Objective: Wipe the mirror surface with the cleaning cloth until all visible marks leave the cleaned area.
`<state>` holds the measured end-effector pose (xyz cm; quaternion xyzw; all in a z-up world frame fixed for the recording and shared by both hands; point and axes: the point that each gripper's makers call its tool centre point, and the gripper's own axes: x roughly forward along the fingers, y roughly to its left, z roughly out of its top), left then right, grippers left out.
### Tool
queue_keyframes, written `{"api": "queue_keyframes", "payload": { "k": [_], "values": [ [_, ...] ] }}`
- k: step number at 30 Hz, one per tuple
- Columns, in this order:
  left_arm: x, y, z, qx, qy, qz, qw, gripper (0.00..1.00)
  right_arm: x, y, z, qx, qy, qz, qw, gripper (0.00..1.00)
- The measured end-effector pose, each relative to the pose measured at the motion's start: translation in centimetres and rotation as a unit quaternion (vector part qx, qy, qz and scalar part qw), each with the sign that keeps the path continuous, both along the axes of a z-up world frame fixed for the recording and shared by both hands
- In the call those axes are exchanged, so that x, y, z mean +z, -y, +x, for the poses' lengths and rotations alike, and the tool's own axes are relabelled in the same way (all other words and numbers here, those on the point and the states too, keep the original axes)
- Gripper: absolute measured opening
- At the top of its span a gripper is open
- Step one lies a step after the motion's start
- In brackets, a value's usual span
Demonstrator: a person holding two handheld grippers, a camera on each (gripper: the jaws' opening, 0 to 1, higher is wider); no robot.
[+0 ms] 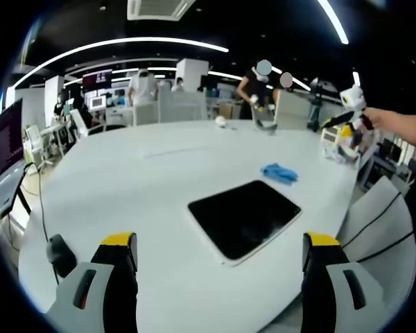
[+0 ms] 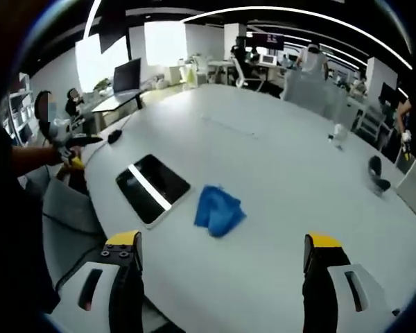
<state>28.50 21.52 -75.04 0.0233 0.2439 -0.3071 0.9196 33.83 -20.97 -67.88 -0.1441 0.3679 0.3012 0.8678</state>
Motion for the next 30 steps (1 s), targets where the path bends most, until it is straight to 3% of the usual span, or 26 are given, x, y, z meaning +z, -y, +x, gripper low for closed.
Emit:
{"api": "queue_keyframes", "payload": {
  "k": [9,15,20,30],
  "values": [
    [0.0,-0.2,0.2,0.002,-0.001,-0.002,1.0000,1.00,2.4,-2.5,3.4,0.052,0.010,-0.019,0.9984,0.93],
    [-0.2,-0.6,0.0,0.004,-0.004,-0.001,1.0000,1.00,1.8,-3.9,4.6,0.073,0.009,-0.029,0.9969,0.89],
    [-0.6,-0.8,-0.1,0.005,-0.009,0.000,0.9999,1.00,-0.4,-5.0,5.3,0.094,0.005,-0.031,0.9951,0.83],
    [-0.9,-0.1,0.0,0.001,-0.015,-0.002,0.9999,1.00,-5.8,-5.2,6.9,0.085,-0.018,-0.023,0.9959,0.73]
  ]
}}
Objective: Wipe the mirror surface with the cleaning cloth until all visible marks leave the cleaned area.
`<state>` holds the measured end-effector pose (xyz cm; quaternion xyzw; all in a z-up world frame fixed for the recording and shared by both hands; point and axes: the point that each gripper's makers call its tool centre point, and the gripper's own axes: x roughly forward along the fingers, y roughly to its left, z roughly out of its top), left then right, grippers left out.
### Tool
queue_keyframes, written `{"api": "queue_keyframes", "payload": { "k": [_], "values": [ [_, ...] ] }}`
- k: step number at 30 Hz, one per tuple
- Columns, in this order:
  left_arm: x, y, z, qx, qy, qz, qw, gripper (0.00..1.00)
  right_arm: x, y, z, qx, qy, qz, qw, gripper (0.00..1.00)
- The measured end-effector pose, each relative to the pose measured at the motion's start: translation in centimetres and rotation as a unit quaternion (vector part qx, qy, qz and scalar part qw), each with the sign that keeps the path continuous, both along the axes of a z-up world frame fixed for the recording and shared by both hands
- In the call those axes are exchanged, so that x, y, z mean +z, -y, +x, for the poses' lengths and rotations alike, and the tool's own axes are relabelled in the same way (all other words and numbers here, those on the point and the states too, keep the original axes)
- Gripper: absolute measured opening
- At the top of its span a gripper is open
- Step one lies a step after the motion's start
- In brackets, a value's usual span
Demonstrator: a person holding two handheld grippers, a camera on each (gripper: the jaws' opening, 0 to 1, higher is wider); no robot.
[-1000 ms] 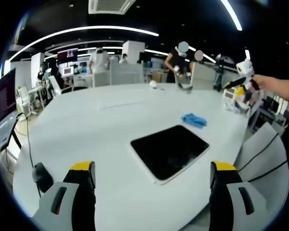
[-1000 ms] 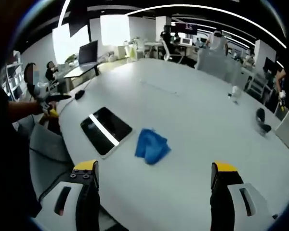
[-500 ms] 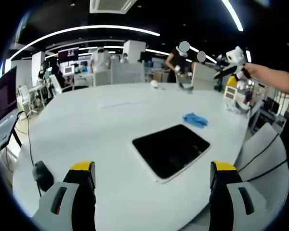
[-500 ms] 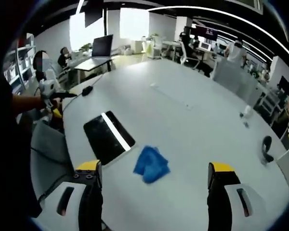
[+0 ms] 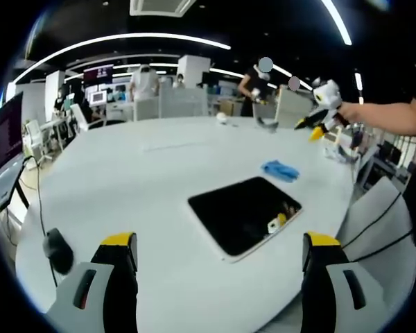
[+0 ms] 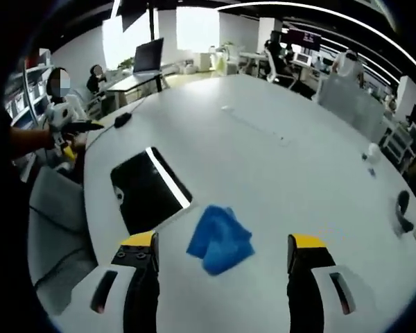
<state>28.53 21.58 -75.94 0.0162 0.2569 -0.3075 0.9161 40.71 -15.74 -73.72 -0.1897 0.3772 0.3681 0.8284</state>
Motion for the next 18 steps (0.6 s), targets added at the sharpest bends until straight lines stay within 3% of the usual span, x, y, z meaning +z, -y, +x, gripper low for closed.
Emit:
{"api": "queue_keyframes", "payload": {
  "k": [3,18],
  "values": [
    [-0.2,0.2,-0.1,-0.001,-0.002,0.000,1.0000,1.00,-0.8,-0.5,0.4,0.006,0.006,0.012,0.9999,0.69],
    [-0.8,-0.4,-0.9,0.008,-0.010,0.001,0.9999,0.99,-6.6,-2.4,1.7,0.021,-0.022,-0.003,0.9995,0.46]
  ]
}}
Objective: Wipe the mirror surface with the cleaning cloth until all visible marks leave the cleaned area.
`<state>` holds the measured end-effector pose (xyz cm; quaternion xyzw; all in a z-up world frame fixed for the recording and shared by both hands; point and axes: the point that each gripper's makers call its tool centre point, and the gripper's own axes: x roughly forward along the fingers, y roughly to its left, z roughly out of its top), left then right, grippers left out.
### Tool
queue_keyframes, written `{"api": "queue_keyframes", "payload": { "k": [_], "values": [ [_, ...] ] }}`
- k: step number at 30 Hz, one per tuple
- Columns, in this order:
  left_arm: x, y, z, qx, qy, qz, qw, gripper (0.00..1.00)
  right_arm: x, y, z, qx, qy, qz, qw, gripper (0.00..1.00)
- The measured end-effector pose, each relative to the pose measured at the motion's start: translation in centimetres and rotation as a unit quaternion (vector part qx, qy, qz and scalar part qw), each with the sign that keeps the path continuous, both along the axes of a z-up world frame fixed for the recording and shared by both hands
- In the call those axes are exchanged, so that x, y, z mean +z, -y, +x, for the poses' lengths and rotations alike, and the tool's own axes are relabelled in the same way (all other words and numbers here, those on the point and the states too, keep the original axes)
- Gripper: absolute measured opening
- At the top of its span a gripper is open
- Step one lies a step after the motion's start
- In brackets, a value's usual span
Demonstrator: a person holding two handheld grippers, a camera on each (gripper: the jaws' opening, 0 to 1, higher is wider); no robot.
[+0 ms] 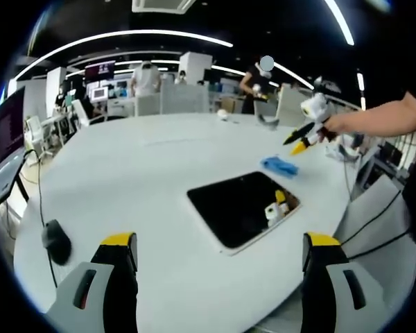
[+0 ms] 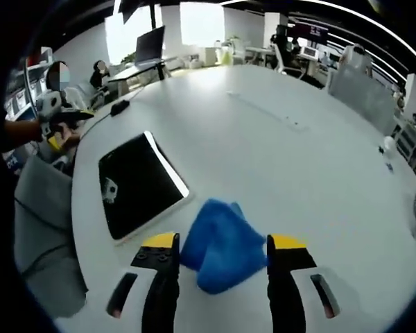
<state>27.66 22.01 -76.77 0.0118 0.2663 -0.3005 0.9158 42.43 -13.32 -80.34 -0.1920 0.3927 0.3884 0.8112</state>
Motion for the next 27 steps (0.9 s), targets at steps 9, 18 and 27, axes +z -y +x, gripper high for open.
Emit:
{"api": "queue_keyframes", "payload": {
  "k": [9,18,27],
  "values": [
    [-0.1,-0.4,-0.2,0.007,-0.003,0.001,1.0000,0.99,-3.5,0.7,0.6,-0.006,-0.020,-0.034,0.9992,0.29],
    [-0.4,-0.5,-0.1,0.007,-0.008,0.002,0.9999,0.99,-5.4,1.6,1.4,-0.024,-0.005,-0.061,0.9978,0.11],
    [-0.5,-0.4,0.3,0.006,-0.008,0.001,0.9999,0.99,-5.6,1.7,1.5,-0.078,-0.037,-0.069,0.9939,0.00]
  ]
}}
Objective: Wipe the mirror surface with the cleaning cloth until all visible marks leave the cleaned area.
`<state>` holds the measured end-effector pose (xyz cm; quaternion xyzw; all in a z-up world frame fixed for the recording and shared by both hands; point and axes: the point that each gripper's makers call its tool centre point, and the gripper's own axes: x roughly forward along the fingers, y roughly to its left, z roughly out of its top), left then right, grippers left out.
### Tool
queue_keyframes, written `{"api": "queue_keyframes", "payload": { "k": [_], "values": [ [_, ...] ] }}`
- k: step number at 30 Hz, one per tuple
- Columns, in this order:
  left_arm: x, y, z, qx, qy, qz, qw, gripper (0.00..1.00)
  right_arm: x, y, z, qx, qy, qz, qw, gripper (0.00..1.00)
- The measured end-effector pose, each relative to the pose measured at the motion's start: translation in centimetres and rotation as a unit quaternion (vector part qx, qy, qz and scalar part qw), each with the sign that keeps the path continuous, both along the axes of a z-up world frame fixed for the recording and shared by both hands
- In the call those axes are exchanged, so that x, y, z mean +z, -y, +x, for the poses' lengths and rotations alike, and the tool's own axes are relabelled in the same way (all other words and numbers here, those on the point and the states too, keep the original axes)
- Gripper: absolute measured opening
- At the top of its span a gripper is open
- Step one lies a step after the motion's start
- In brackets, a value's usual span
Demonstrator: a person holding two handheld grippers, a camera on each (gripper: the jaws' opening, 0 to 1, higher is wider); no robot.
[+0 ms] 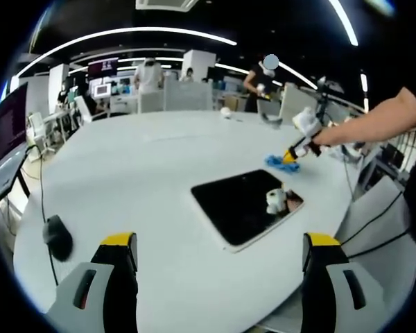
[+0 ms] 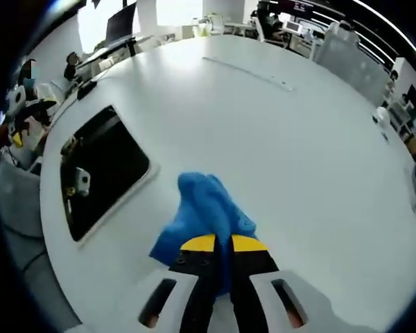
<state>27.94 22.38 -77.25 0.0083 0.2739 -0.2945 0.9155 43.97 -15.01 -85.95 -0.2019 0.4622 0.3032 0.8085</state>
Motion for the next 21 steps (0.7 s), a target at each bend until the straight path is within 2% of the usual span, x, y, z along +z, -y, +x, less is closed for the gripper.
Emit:
{"api": "queue_keyframes", "payload": {
  "k": [10,21],
  "values": [
    [0.6,-0.2,0.1,-0.001,0.007,0.000,1.0000,0.99,0.7,0.4,-0.4,-0.029,-0.013,0.006,0.9995,0.00],
    [1.1,0.2,0.0,-0.006,0.015,0.001,0.9999,0.99,4.0,1.3,-0.2,-0.056,-0.018,0.016,0.9982,0.00]
  ]
}}
